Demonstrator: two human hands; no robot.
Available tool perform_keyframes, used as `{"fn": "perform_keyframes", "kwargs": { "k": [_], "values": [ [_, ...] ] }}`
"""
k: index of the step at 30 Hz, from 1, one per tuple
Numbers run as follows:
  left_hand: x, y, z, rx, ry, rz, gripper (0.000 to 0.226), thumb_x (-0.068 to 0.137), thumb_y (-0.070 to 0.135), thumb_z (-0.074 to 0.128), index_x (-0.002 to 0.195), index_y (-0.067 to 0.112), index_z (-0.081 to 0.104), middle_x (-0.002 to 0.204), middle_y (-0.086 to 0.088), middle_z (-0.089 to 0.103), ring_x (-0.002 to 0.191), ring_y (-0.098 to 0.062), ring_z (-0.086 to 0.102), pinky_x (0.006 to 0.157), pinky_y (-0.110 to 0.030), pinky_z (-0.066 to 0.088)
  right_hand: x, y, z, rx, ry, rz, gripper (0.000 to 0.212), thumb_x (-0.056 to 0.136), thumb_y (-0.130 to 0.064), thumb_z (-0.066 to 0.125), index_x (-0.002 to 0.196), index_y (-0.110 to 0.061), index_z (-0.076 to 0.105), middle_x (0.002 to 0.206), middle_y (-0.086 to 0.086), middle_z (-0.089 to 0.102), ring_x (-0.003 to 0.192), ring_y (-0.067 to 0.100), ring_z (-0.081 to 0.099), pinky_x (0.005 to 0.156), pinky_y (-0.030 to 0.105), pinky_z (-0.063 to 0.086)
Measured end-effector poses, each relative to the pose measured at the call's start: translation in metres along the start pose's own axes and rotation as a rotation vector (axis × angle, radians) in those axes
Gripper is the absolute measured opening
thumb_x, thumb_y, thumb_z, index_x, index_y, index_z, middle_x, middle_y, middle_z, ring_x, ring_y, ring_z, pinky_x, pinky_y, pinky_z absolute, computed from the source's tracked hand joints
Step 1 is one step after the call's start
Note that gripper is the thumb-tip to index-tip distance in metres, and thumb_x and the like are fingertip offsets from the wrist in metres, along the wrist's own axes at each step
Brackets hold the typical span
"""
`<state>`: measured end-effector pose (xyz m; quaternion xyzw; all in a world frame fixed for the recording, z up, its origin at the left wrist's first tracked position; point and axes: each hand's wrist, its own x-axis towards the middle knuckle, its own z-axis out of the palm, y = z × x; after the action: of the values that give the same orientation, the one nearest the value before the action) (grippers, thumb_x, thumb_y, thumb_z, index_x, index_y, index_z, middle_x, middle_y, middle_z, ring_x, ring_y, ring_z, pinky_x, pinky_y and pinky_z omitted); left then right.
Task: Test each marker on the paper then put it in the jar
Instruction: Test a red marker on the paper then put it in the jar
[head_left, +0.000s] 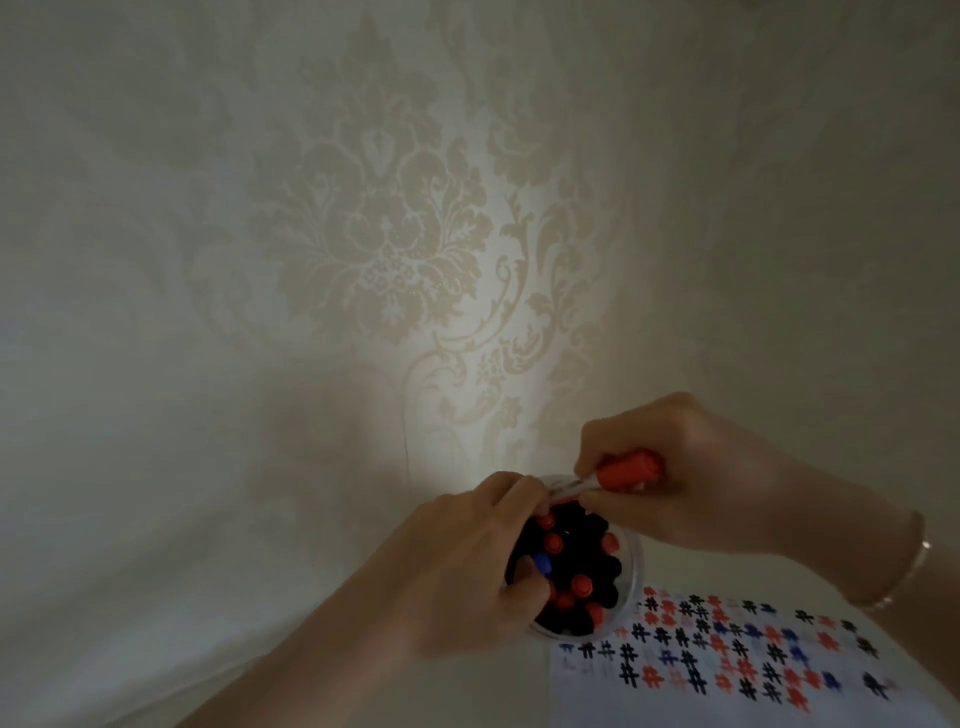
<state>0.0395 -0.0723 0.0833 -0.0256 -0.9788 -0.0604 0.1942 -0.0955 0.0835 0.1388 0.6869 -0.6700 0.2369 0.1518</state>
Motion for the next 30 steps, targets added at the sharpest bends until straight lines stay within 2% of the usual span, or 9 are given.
{"fn": "perform_keyframes", "kwargs": {
  "k": [3,6,9,13,15,22,25,27,30],
  "values": [
    [-0.004,-0.001,0.001,-0.015,-0.019,0.045,0.036,0.082,0.041,0.043,0.116,0.034,0.033,0.094,0.023,0.038,0.058,-0.003,0.046,0.052,-0.011,0.029,-0.011,-0.002,0.006,0.021,0.039,-0.064,0.017,0.077,-0.012,0.064,0.061,-0.011,0.056,0.048,-0.004,0.047,0.04,0.011,0.043,0.039,0.025,0.034],
    [-0.006,-0.005,0.001,-0.114,-0.012,-0.017,0.038,0.078,0.043,0.046,0.108,0.037,0.023,0.089,0.016,0.06,0.059,-0.008,0.057,0.049,-0.018,0.044,-0.02,-0.002,0.013,0.072,0.101,-0.048,0.02,0.078,-0.01,0.064,0.06,-0.008,0.055,0.049,-0.003,0.05,0.039,0.011,0.045,0.037,0.025,0.033],
    [-0.003,-0.005,0.001,-0.221,0.023,-0.085,0.034,0.081,0.033,0.047,0.106,0.037,0.024,0.1,0.011,0.068,0.061,-0.009,0.062,0.05,-0.02,0.048,-0.027,-0.003,0.016,0.084,0.129,-0.026,0.019,0.077,-0.007,0.065,0.06,-0.007,0.056,0.05,-0.002,0.052,0.04,0.012,0.046,0.037,0.027,0.033],
    [0.006,-0.001,-0.001,-0.336,0.069,-0.228,0.041,0.089,0.017,0.048,0.12,0.038,0.032,0.116,0.023,0.058,0.104,-0.002,0.06,0.086,-0.026,0.053,-0.028,-0.004,0.024,0.022,0.101,-0.021,0.022,0.082,-0.012,0.06,0.061,-0.01,0.051,0.053,-0.008,0.046,0.04,0.01,0.041,0.036,0.028,0.033],
    [0.011,0.003,-0.001,-0.309,0.067,-0.246,0.043,0.091,0.017,0.046,0.126,0.041,0.037,0.117,0.024,0.056,0.11,0.0,0.055,0.094,-0.026,0.049,-0.026,-0.006,0.031,0.042,0.15,0.056,0.022,0.082,-0.015,0.059,0.062,-0.01,0.052,0.051,-0.006,0.047,0.04,0.012,0.042,0.036,0.027,0.035],
    [0.018,0.01,-0.001,-0.049,0.007,-0.268,0.027,0.096,0.034,0.042,0.12,0.041,0.052,0.106,0.017,0.048,0.091,-0.005,0.054,0.08,-0.026,0.046,-0.01,-0.013,0.021,0.324,0.128,0.457,0.019,0.078,-0.016,0.074,0.066,-0.008,0.061,0.055,-0.001,0.058,0.047,0.005,0.053,0.044,0.015,0.042],
    [0.023,0.009,-0.001,-0.194,-0.082,-0.352,0.016,0.098,0.025,0.042,0.109,0.036,0.047,0.1,0.01,0.051,0.083,-0.008,0.053,0.069,-0.023,0.045,-0.003,-0.018,0.008,0.269,-0.041,0.411,0.012,0.081,-0.013,0.069,0.07,-0.011,0.062,0.061,0.0,0.059,0.052,0.009,0.059,0.05,0.023,0.052],
    [0.027,0.009,-0.001,-0.29,-0.145,-0.388,0.016,0.1,0.021,0.037,0.107,0.033,0.044,0.09,0.004,0.058,0.071,-0.012,0.058,0.058,-0.025,0.046,0.001,-0.02,0.003,0.145,-0.133,0.332,0.024,0.082,-0.01,0.065,0.064,-0.025,0.058,0.056,-0.006,0.053,0.053,0.006,0.054,0.05,0.019,0.045],
    [0.029,0.011,0.0,-0.298,-0.168,-0.397,0.027,0.1,0.019,0.032,0.117,0.036,0.044,0.092,-0.001,0.064,0.071,-0.016,0.062,0.065,-0.032,0.052,0.0,-0.02,-0.004,-0.094,-0.161,0.132,0.044,0.08,-0.013,0.065,0.056,-0.039,0.039,0.048,-0.013,0.042,0.053,0.005,0.05,0.049,0.016,0.036]
  ]
}}
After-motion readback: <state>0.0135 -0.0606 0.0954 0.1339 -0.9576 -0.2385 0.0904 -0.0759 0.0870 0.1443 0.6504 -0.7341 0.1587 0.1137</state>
